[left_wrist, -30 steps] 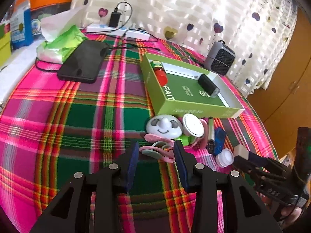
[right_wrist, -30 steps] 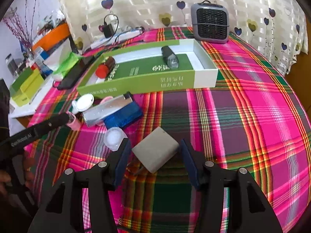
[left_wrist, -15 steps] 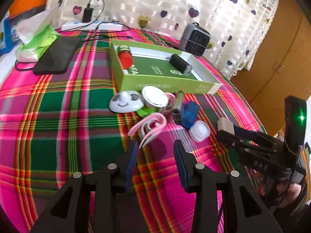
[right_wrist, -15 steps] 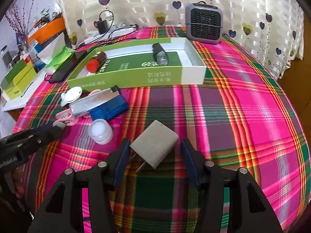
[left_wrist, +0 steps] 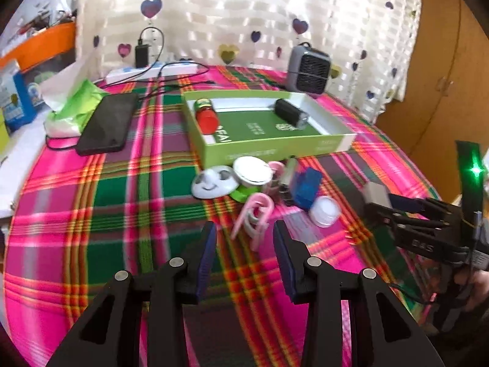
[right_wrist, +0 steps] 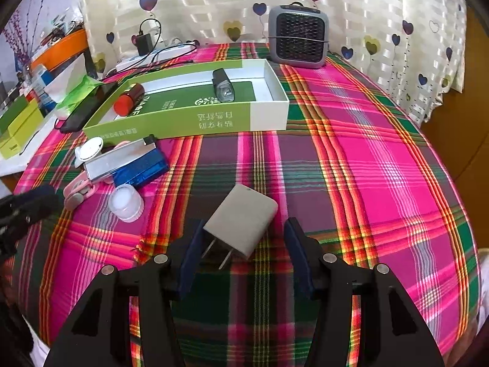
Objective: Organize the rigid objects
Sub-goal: 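Grasp the pink clip with the left gripper while the right gripper grasps the white charger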
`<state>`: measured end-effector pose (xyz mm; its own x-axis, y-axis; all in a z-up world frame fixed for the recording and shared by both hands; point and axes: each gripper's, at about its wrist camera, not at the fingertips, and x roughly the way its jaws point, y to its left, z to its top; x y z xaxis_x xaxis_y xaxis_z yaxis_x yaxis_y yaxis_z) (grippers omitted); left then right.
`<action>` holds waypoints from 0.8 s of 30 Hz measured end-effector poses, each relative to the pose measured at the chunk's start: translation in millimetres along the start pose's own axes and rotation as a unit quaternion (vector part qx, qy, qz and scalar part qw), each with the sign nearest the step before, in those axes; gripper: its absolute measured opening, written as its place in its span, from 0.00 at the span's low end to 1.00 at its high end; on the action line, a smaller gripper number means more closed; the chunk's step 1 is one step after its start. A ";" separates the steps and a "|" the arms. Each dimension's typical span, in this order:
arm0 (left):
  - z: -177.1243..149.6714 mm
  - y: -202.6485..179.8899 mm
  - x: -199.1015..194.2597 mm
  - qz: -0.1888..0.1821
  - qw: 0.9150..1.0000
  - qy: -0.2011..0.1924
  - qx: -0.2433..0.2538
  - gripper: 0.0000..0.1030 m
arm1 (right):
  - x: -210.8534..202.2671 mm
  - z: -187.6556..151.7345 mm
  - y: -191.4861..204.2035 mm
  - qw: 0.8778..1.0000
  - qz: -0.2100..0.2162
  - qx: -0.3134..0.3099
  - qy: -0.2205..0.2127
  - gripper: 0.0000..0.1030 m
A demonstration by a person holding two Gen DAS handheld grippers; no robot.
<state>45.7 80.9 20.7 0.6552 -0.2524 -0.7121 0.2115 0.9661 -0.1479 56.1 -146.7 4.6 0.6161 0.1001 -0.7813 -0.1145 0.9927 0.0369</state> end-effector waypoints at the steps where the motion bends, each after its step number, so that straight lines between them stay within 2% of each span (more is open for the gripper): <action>1: 1.9 0.5 2.9 0.001 1.000 0.002 0.003 0.35 | -0.3 -0.2 -0.1 1.000 -0.001 0.000 0.000 0.53; 4: 4.9 0.0 8.1 -0.006 1.000 0.003 0.010 0.37 | -0.3 -0.1 -0.6 1.000 -0.001 -0.001 0.000 0.53; 7: 5.6 -3.3 15.8 -0.022 0.999 0.019 0.017 0.37 | -0.1 -0.1 -0.7 1.000 -0.003 -0.003 -0.001 0.53; 14: 11.3 -9.9 26.2 -0.014 0.999 0.027 0.030 0.37 | 0.7 0.6 0.1 1.000 -0.003 -0.004 -0.002 0.53; 18: 13.6 -12.7 36.5 -0.001 0.998 0.045 0.034 0.37 | 2.0 1.6 0.4 1.000 -0.005 -0.010 -0.003 0.53; 24: 14.3 -8.1 37.8 -0.005 0.999 0.044 0.014 0.37 | 2.9 2.1 -4.8 1.000 -0.004 -0.005 -0.007 0.53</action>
<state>79.1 62.7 4.8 0.5875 -0.2557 -0.7677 0.2389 0.9613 -0.1374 60.0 -150.9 3.4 0.6281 0.0935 -0.7725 -0.1179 0.9927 0.0243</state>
